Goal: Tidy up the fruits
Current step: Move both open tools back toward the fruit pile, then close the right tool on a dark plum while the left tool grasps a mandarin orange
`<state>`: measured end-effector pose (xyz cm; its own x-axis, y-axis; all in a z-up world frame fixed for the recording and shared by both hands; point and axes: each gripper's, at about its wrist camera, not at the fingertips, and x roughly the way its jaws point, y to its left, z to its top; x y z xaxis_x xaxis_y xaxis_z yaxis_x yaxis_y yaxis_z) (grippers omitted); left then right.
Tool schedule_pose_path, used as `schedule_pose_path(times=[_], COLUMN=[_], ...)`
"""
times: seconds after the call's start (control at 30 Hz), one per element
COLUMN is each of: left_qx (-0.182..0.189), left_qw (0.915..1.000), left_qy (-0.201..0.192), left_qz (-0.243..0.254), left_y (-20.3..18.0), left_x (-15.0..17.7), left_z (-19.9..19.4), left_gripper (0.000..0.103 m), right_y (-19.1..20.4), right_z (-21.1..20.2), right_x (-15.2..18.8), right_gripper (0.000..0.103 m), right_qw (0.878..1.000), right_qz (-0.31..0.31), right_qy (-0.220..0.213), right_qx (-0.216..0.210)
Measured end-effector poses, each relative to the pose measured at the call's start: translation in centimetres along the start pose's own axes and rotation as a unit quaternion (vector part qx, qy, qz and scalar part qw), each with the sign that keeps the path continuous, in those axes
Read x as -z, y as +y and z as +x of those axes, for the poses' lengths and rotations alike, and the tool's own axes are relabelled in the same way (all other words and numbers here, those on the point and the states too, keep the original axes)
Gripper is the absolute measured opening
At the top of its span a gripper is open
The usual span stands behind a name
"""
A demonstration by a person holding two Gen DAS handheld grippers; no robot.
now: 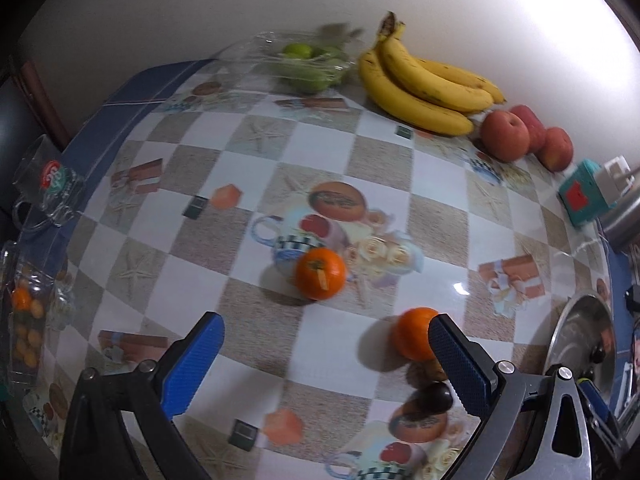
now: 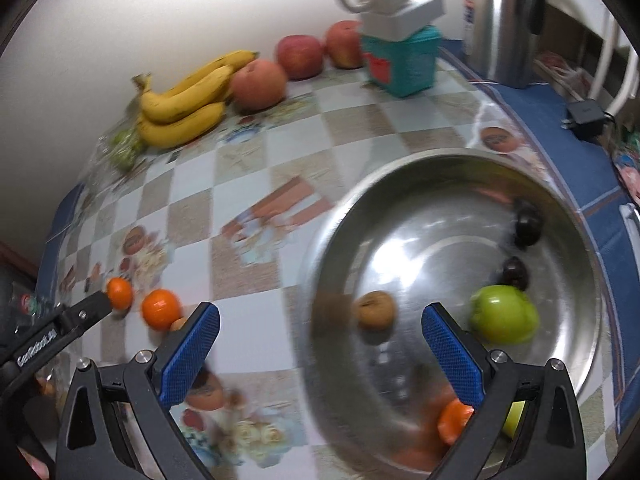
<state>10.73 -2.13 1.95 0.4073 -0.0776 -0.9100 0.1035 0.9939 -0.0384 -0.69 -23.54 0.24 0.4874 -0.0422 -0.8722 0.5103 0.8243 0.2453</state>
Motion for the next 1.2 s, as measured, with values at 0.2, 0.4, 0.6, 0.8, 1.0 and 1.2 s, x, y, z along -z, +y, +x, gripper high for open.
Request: schedule_pose_path(times=[0.2,0.4,0.6,0.8,1.0,1.2], left_qx=[-0.02,-0.036,-0.035,-0.033,-0.039,-0.051], left_qw=[0.9997,0.999,0.9987,0.9995,0.9982,0.9966], left_qy=[-0.012,-0.022,-0.03,-0.003,0.043,0.065], left_qz=[-0.006,-0.013,-0.022,-0.002,0.012,0.008], left_y=[1.7,3.1,4.1,3.1,2.1,2.3], left_x=[-0.6,-1.0,-1.3,-0.9,0.0,0.6], left_z=[-0.5,-1.1,-1.8,-0.3,2.5,4.0], left_gripper=[0.103,0.103,0.103,0.103,0.103,0.103], right_y=[2.8,4.5,6.1,6.7,7.2,8.0], right_z=[0.1,0.2,0.9,1.9,3.6,5.3], right_x=[0.5,0.9,1.1,1.5,2.3,3.2], right_gripper=[0.101,0.101,0.101,0.101,0.101,0.101], right_qw=[0.999,0.997,0.995,0.994,0.992,0.989], right_qz=[-0.027,-0.036,-0.045,-0.052,-0.07,-0.094], right_qy=[0.01,0.02,0.033,0.048,0.079,0.104], right_qx=[-0.034,-0.062,-0.085,-0.084,-0.068,-0.052])
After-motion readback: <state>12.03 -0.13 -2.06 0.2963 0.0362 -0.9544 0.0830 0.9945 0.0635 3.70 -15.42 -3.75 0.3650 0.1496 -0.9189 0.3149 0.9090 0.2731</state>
